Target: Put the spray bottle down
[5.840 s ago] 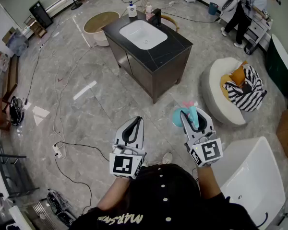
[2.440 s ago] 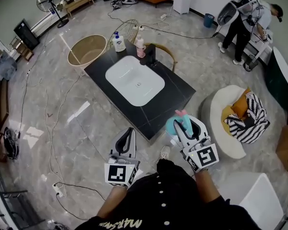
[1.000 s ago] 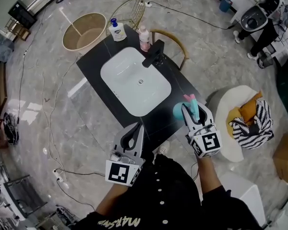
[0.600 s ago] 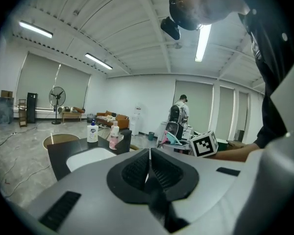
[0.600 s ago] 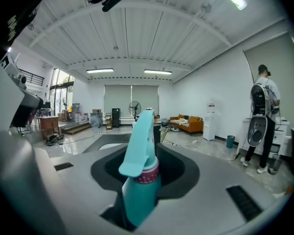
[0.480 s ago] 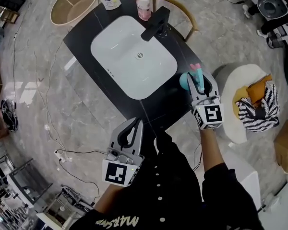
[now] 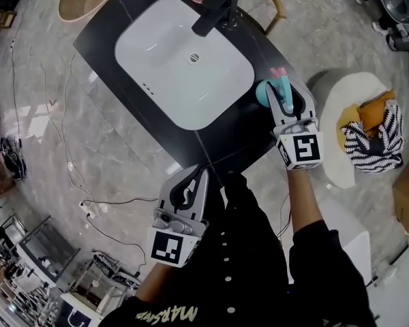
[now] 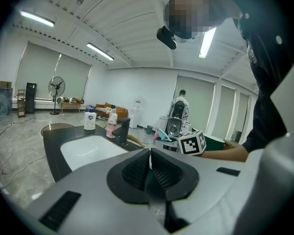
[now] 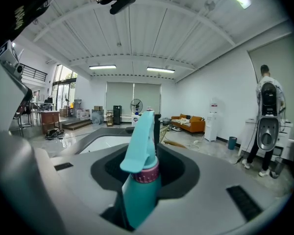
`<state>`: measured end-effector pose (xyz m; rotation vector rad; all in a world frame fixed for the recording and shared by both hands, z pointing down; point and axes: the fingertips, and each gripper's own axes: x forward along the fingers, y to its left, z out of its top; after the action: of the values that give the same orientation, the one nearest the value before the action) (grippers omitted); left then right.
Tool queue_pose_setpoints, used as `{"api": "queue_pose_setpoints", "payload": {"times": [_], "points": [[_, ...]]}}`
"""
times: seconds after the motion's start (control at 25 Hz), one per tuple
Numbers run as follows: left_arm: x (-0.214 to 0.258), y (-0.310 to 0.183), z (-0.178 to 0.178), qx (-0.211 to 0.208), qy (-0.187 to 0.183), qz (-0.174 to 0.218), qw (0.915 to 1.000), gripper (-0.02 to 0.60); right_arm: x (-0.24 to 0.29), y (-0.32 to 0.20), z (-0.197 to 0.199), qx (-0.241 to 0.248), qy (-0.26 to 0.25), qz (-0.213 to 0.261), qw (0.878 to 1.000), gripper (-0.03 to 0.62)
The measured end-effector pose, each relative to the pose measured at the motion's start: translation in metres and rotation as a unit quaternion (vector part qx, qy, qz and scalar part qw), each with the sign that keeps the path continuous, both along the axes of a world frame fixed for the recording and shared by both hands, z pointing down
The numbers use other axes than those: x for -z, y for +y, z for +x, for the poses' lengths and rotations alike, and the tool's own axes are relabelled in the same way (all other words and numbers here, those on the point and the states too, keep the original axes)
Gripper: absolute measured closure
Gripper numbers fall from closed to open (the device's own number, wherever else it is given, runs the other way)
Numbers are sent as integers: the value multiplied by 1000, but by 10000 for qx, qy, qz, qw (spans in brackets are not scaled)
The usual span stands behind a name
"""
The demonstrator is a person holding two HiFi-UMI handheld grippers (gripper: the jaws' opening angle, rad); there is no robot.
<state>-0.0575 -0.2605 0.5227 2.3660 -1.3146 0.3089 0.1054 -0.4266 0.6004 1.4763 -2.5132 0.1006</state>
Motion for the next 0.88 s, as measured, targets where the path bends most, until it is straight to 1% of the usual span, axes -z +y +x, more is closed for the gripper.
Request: {"api": "queue_pose_setpoints", "payload": {"times": [0.2, 0.24, 0.28, 0.52, 0.56, 0.64, 0.72, 0.76, 0.88], "points": [[2, 0, 0, 36, 13, -12, 10000, 560, -1, -1, -4, 142, 37, 23, 9999, 457], [4, -1, 0, 37, 20, 23, 10000, 560, -2, 0, -4, 172, 21, -9, 9998, 419], [7, -2, 0, 36, 22, 63, 10000, 560, -1, 1, -4, 188, -3, -39, 9998, 403], [28, -5, -1, 27, 29, 332, 9994, 560, 17, 12, 4, 176, -8, -121, 9998, 360], [34, -6, -1, 21, 31, 391, 9992, 560, 25, 15, 8, 124, 25, -67, 9999, 359], [48, -8, -3, 32, 53, 567, 9984, 560, 52, 24, 19, -87, 97, 248, 9996, 362], [67, -12, -7, 79, 94, 896, 9959, 560, 89, 35, 29, -227, 43, 621, 9978, 409], [77, -15, -9, 99, 104, 1059, 9943, 560, 107, 40, 30, -227, -43, 731, 9971, 426], [101, -20, -16, 113, 70, 1369, 9905, 560, 147, 54, 21, -72, -222, 836, 9962, 439]]}}
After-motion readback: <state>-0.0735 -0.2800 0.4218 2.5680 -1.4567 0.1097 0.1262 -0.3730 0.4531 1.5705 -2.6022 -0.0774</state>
